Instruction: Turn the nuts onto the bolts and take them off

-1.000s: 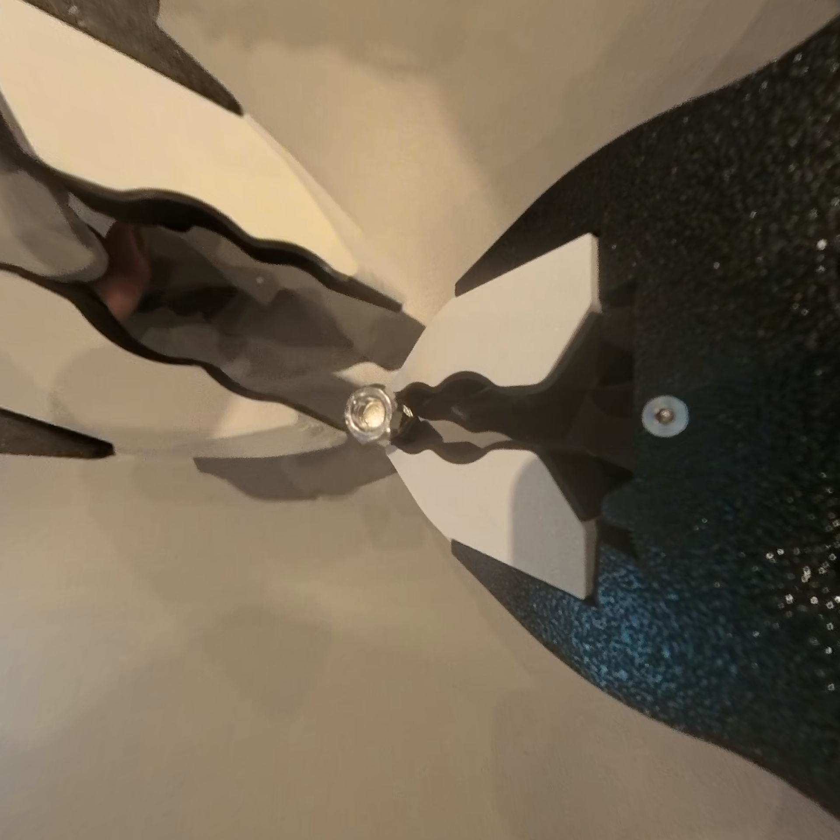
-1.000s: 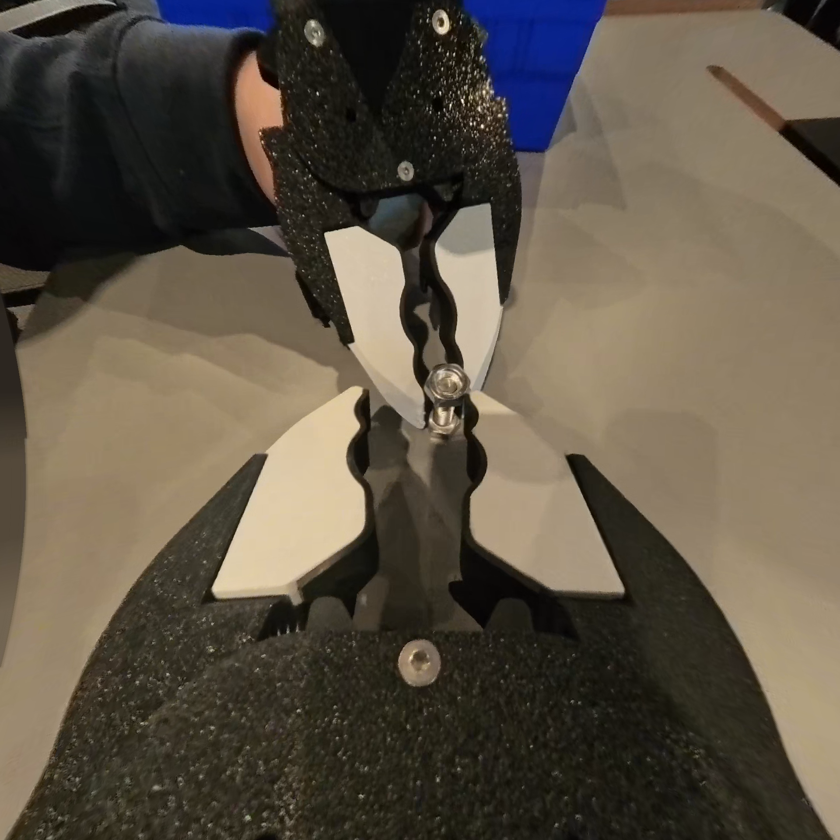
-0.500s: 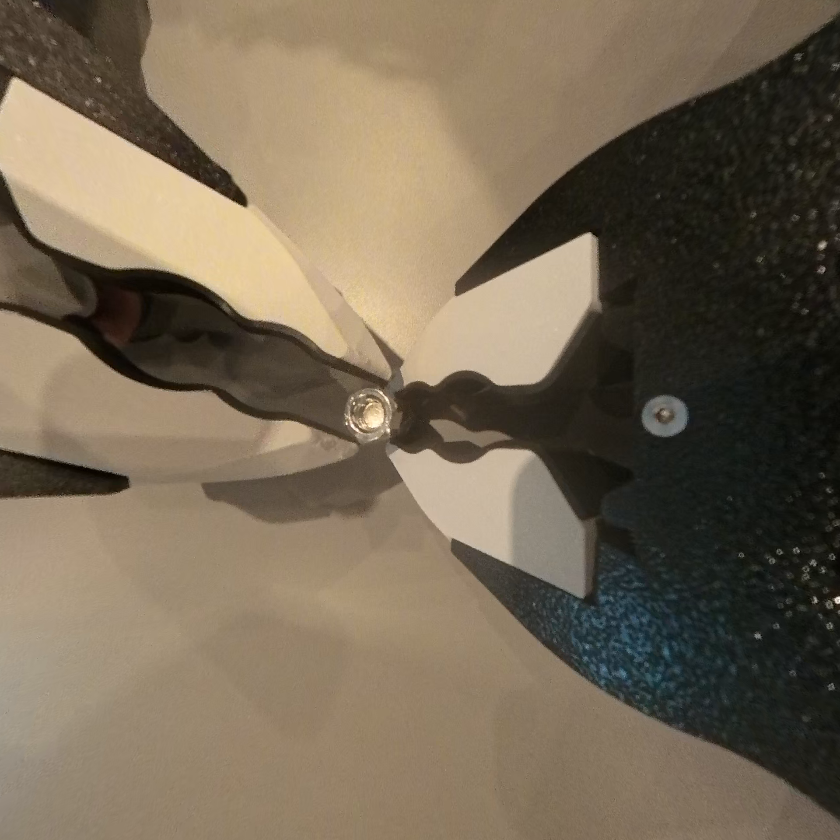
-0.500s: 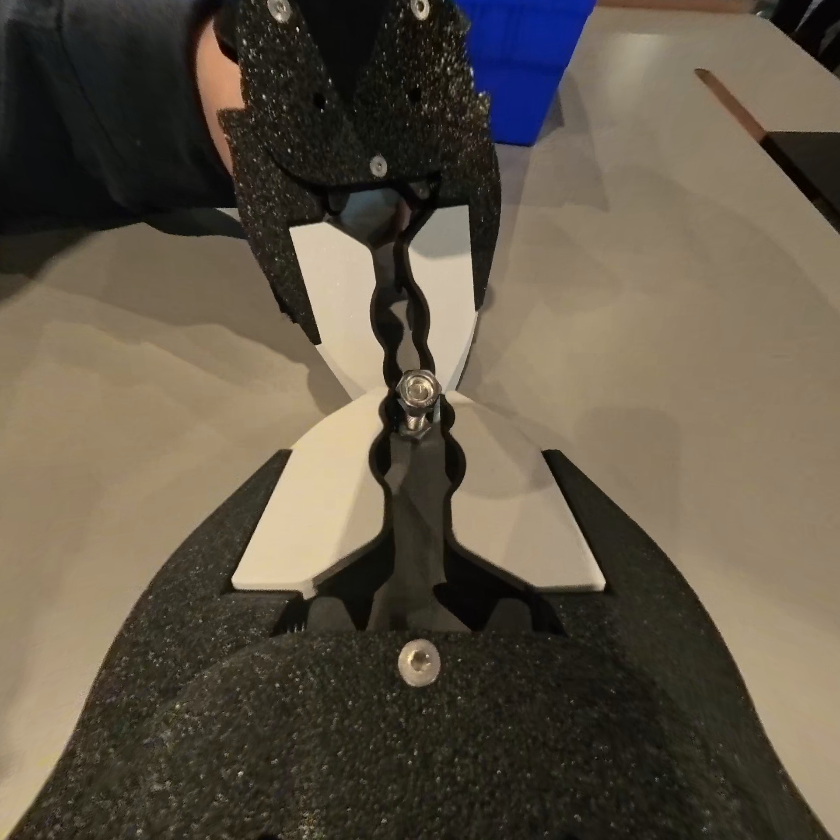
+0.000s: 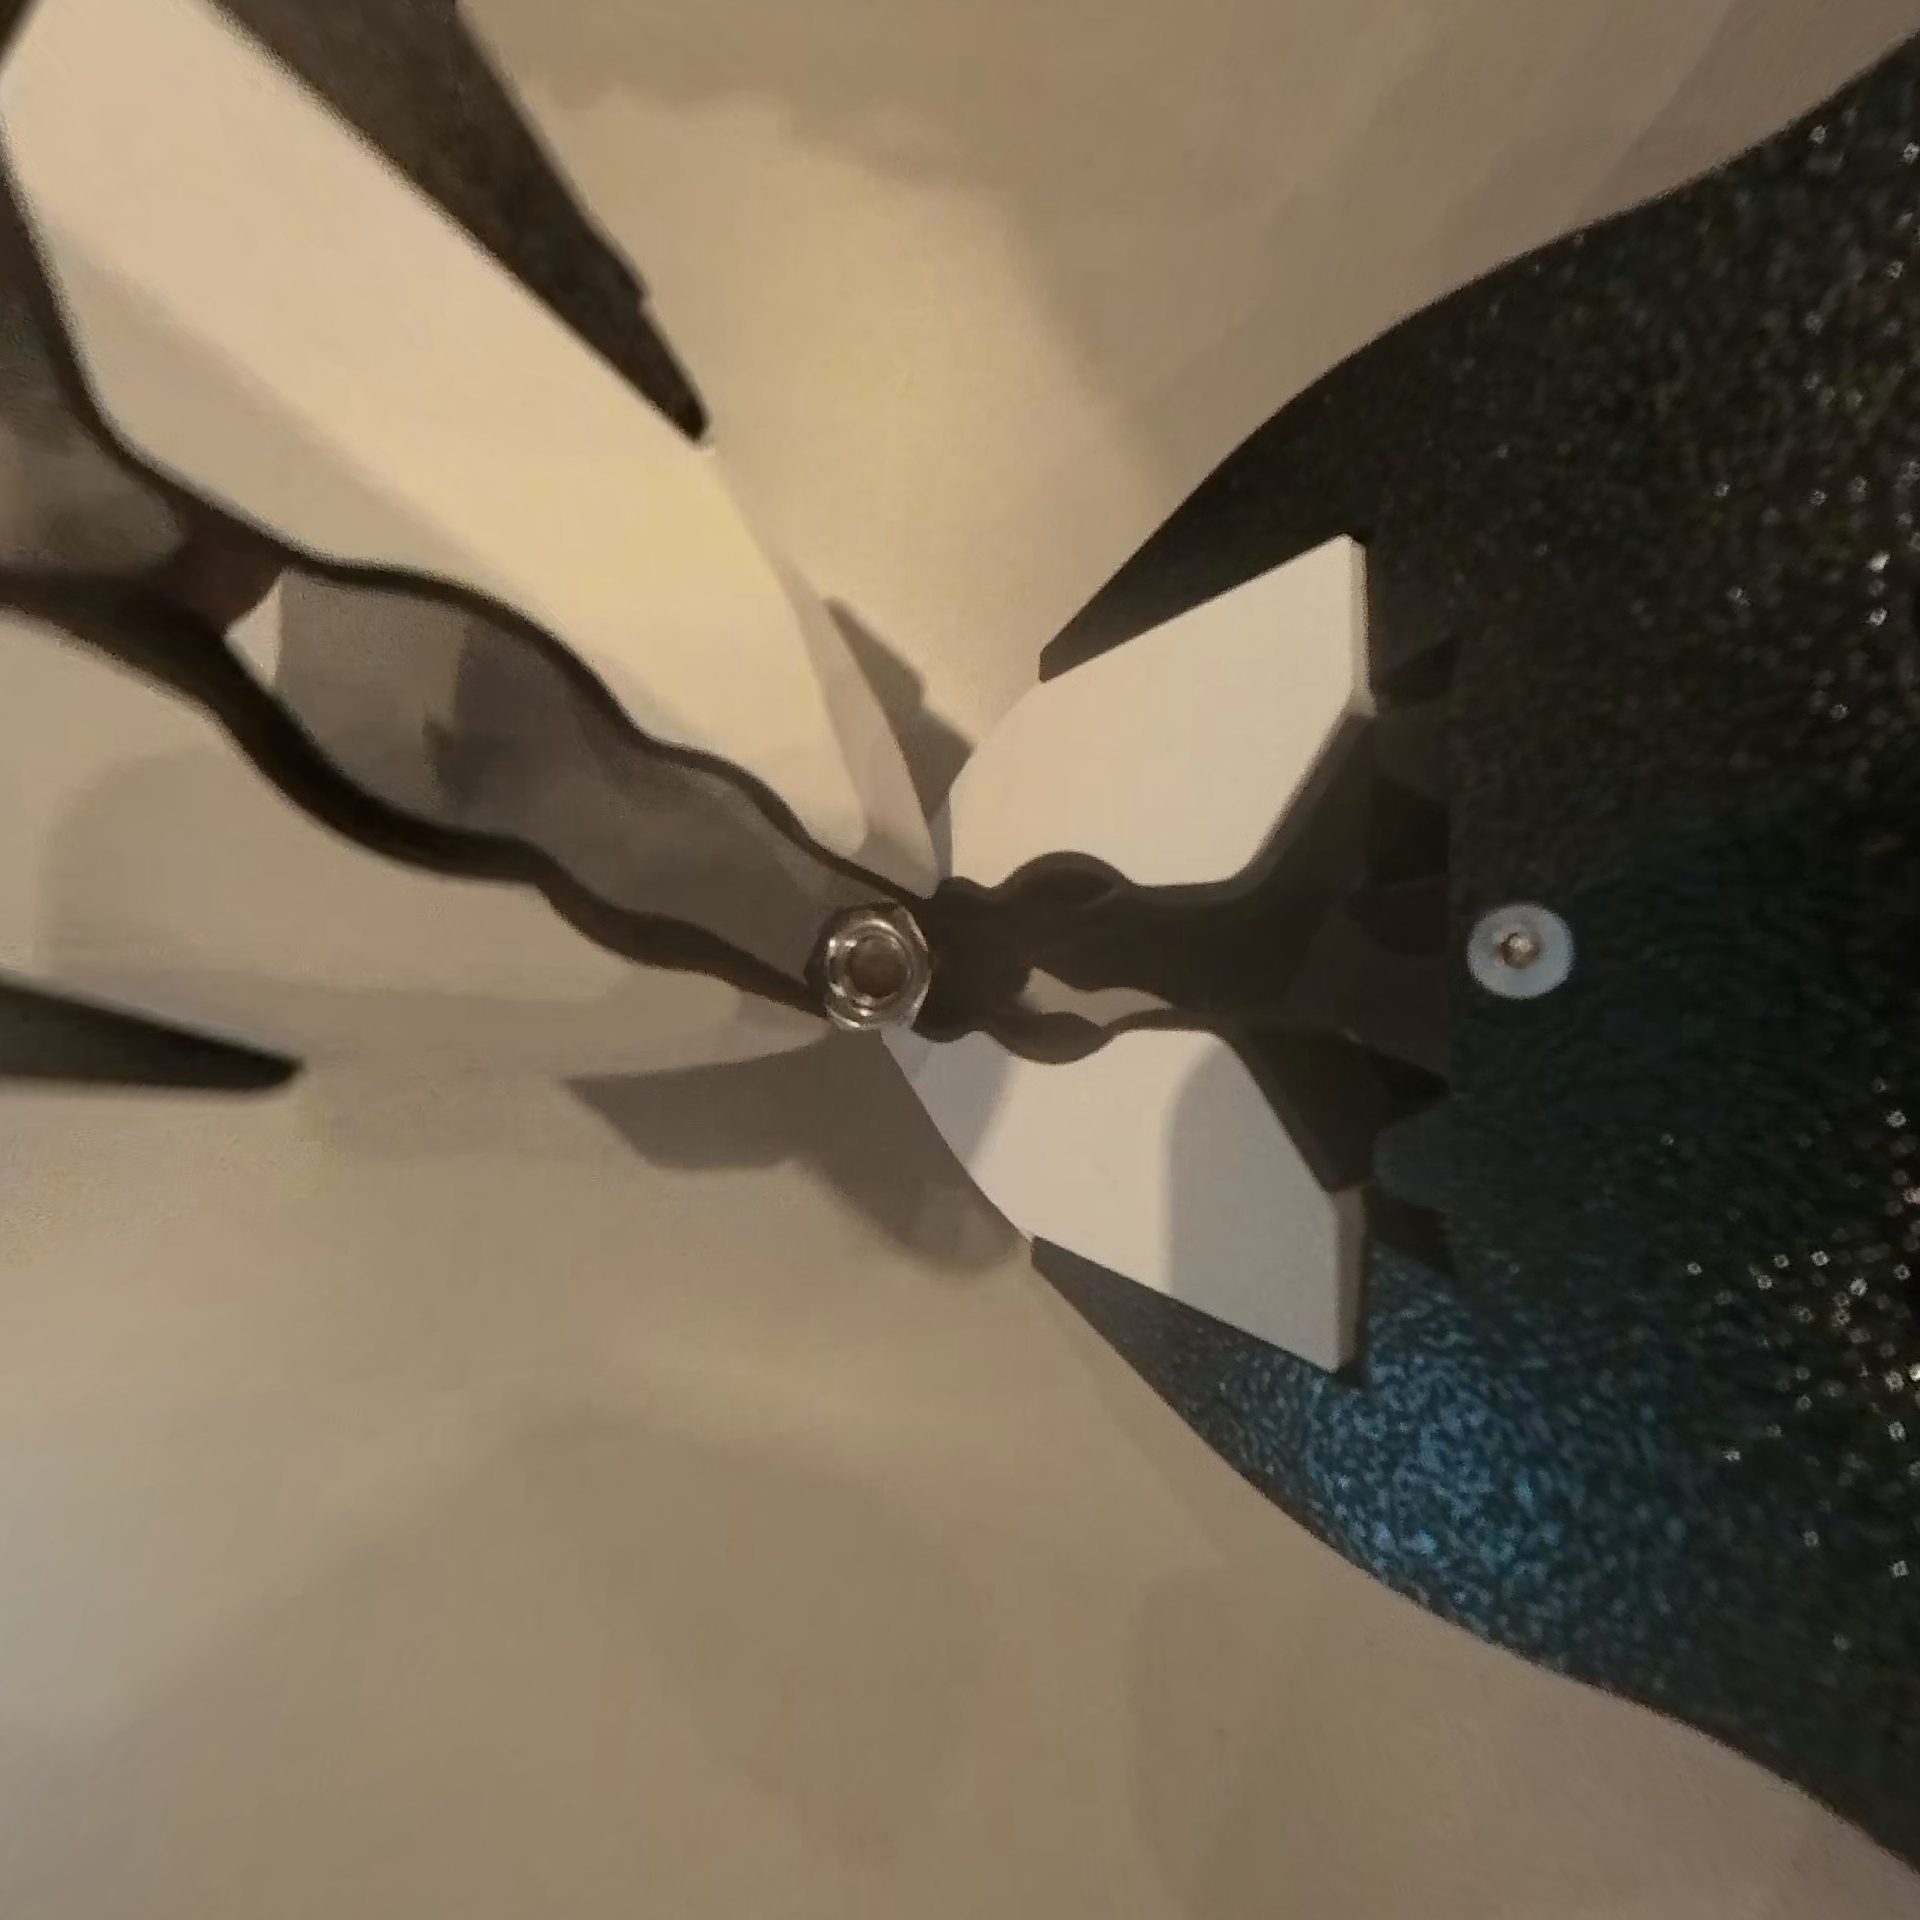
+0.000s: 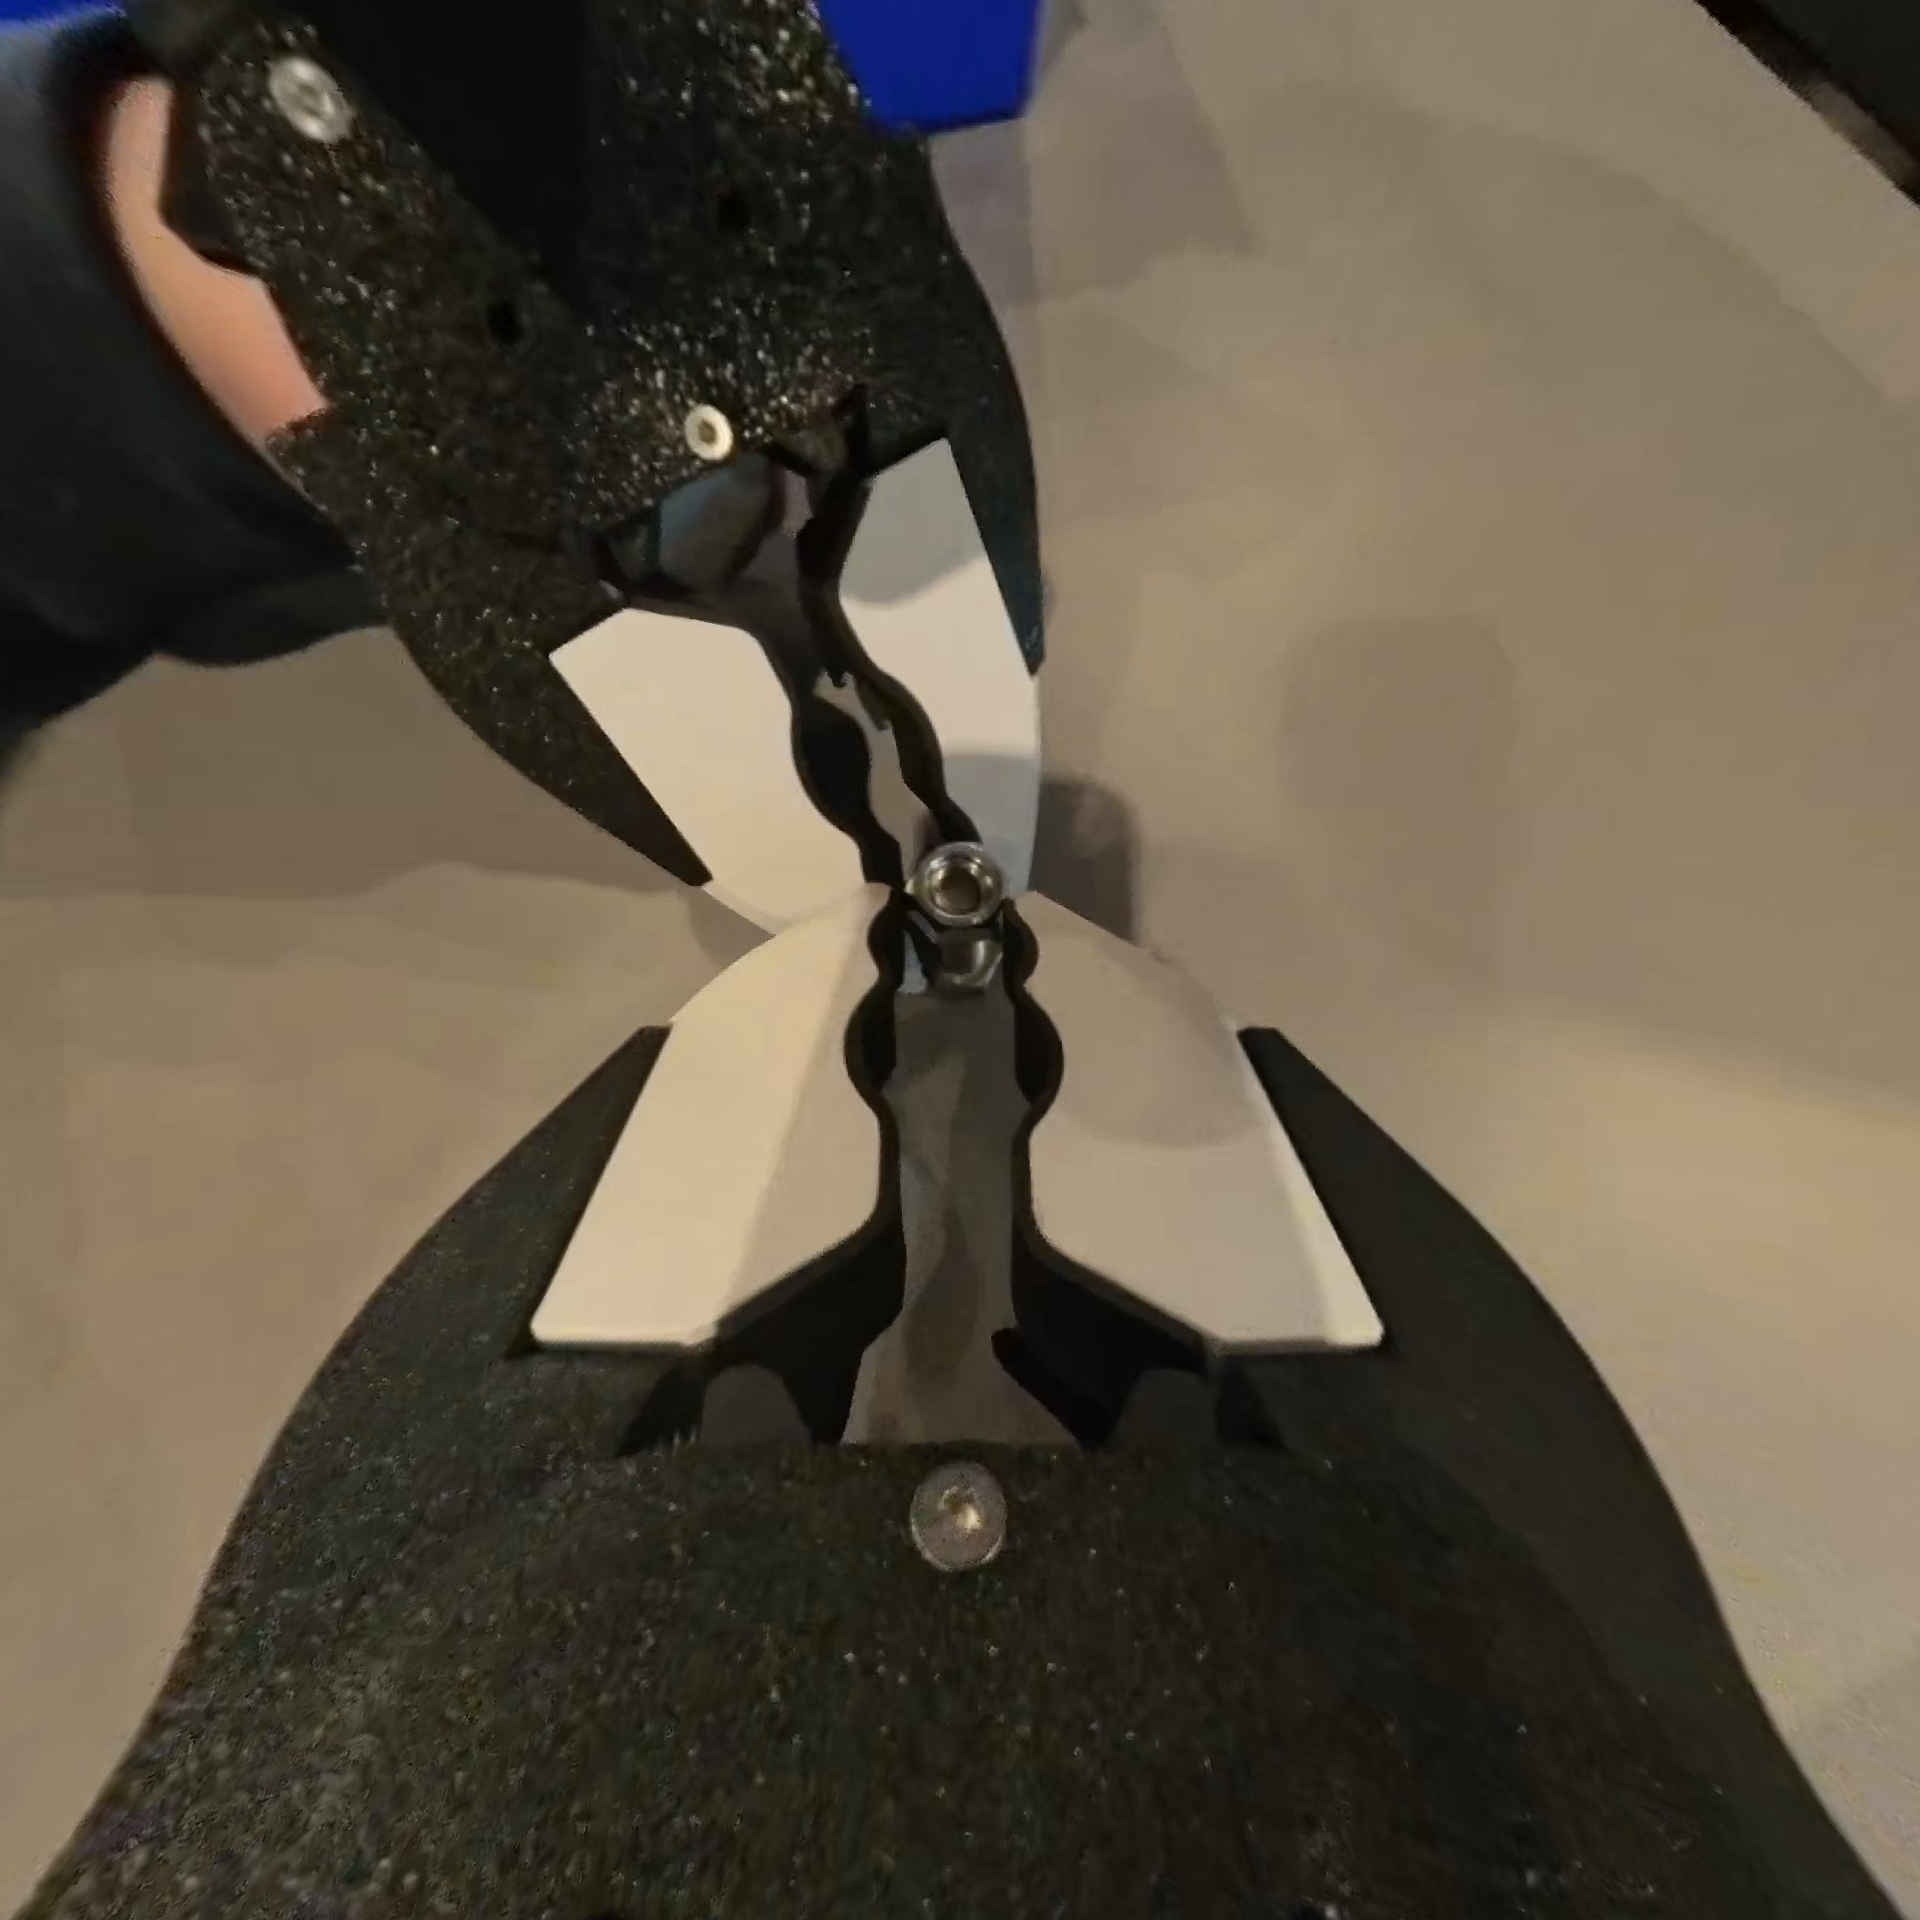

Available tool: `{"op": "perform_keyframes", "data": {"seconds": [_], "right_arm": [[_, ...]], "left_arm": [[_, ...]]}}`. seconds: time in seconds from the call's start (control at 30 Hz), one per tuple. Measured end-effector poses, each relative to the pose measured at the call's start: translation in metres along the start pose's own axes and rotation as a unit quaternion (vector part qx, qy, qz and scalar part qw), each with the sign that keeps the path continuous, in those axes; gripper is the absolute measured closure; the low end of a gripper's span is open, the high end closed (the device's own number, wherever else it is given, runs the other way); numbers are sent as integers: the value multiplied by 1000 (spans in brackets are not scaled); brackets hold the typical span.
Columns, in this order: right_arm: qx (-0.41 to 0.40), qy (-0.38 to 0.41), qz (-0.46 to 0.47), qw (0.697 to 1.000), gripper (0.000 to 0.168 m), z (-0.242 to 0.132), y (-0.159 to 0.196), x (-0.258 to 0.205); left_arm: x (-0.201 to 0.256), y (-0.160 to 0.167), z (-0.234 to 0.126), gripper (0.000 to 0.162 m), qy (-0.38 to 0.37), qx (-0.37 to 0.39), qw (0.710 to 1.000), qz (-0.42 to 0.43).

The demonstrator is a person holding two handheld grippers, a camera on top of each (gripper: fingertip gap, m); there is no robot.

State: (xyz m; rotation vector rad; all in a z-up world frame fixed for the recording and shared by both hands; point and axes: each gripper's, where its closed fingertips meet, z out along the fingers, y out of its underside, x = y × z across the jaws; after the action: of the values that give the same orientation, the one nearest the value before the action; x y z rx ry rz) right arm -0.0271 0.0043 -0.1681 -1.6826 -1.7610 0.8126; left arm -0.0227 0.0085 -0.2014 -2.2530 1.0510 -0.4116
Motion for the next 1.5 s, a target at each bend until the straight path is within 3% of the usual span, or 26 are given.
{"op": "perform_keyframes", "data": {"seconds": [0.03, 0.33, 0.47, 0.63, 0.9, 1.03, 1.23, 1.5], "right_arm": [[0, 18, 4, 1000, 150, -1, 1, 0], [33, 65, -14, 997, 146, -5, -5, 3], [73, 0, -26, 997, 138, -12, -11, 0], [88, -48, -27, 995, 140, -10, -4, 0], [73, -33, -55, 995, 145, -11, 3, 7], [36, -71, -35, 996, 144, -15, 22, 10], [29, 8, -27, 999, 143, -13, 25, 39], [-24, 31, -24, 999, 138, 13, 29, 48]], "left_arm": [[0, 0, 0, 147, -1, 0, 1000, 1], [-1, 0, 0, 146, -3, 2, 1000, 0], [-1, 0, 0, 146, -3, 2, 1000, 0], [-1, 0, 0, 146, -2, 3, 1000, 0], [0, 0, 0, 146, -2, 4, 1000, -1], [0, 0, 0, 146, -2, 4, 1000, 1], [1, 0, 0, 147, -3, 4, 1000, 2], [1, 0, 0, 147, -4, 5, 1000, 1]]}}
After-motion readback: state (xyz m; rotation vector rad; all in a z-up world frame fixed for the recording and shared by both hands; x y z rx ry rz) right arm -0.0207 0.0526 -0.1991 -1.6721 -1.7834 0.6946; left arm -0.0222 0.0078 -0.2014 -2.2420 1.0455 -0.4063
